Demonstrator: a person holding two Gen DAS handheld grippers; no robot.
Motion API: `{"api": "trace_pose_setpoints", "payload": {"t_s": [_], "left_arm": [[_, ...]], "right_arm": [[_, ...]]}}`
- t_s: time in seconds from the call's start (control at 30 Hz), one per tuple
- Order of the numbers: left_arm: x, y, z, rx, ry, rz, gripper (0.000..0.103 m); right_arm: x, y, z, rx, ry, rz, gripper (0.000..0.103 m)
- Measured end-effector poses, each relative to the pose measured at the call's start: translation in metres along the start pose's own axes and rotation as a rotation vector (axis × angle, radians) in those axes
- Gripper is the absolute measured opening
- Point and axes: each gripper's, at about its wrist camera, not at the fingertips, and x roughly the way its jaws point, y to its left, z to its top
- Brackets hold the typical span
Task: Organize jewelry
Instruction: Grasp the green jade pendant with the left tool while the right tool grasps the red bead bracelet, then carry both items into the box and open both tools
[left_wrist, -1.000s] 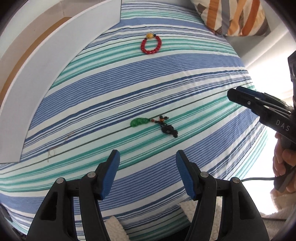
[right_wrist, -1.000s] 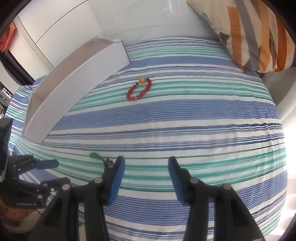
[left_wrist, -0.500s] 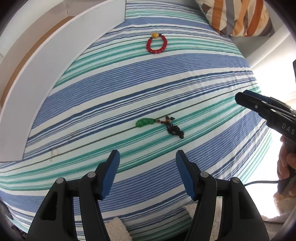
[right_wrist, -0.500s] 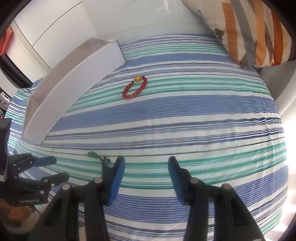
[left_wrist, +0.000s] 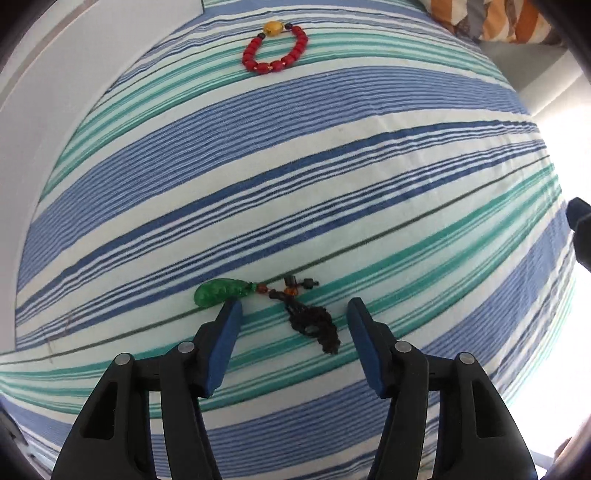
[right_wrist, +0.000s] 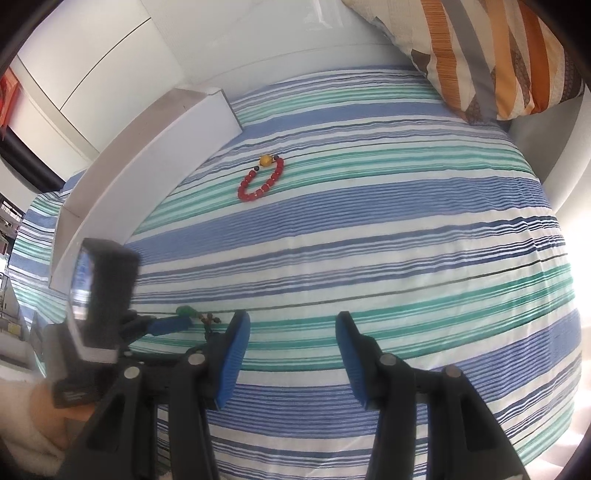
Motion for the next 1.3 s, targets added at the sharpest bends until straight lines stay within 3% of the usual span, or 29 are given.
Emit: {"api": "trace_pose_setpoints", "payload": {"t_s": [0.1,0.13,0.3,0.47,0.6,0.7,0.77,0.87,0.9,0.97,1.0,1.03,1.13,1.3], "left_arm": [[-0.006,0.003,-0.004,0.025,-0.029,-0.006,0.011],[-0.006,0.009,-0.006,0.018,-0.028,-0.015,0.009],[-0.014,0.062,-0.019,-0.055,-0.025,-0.047,0.007],[-0.021,0.106,-0.035,-0.137,-0.026,-0.066,0.007],[-0.021,0.118,-0.044,-0.171,-0.032,-0.073,0.007],[-0.021,0.120,-0.048,-0.172,-0.038,-0.070,0.007],[-0.022,0.120,-0.050,-0.167,-0.042,-0.064,0.007],[-0.026,0.111,-0.058,-0.155,-0.052,-0.053,0.007],[-0.027,0.111,-0.059,-0.152,-0.054,-0.051,0.007],[-0.026,0.108,-0.060,-0.152,-0.058,-0.053,0.007],[-0.026,0.107,-0.060,-0.153,-0.058,-0.057,0.007],[-0.027,0.108,-0.061,-0.157,-0.058,-0.061,0.007],[-0.030,0.108,-0.062,-0.172,-0.061,-0.069,0.006],[-0.045,0.122,-0.064,-0.193,-0.078,-0.096,0.006]], "right_arm": [[-0.004,-0.003,-0.001,0.001,-0.003,-0.011,0.049],[-0.004,-0.005,-0.001,0.005,-0.004,-0.013,0.049],[0.012,-0.010,0.017,0.032,0.012,-0.001,0.049],[0.047,0.013,0.075,0.032,0.016,0.072,0.049],[0.098,0.037,0.135,0.058,0.049,0.137,0.049],[0.141,0.047,0.168,0.118,0.084,0.133,0.044],[0.170,0.053,0.182,0.145,0.136,0.086,0.040],[0.198,0.060,0.189,0.174,0.183,-0.007,0.040],[0.199,0.064,0.190,0.171,0.158,-0.030,0.039],[0.203,0.074,0.194,0.126,0.147,-0.088,0.024],[0.204,0.077,0.194,0.104,0.135,-0.116,0.008],[0.205,0.079,0.194,0.085,0.127,-0.131,0.008],[0.197,0.078,0.187,0.082,0.095,-0.124,0.008],[0.151,0.083,0.169,0.037,0.044,0.007,0.008]]}}
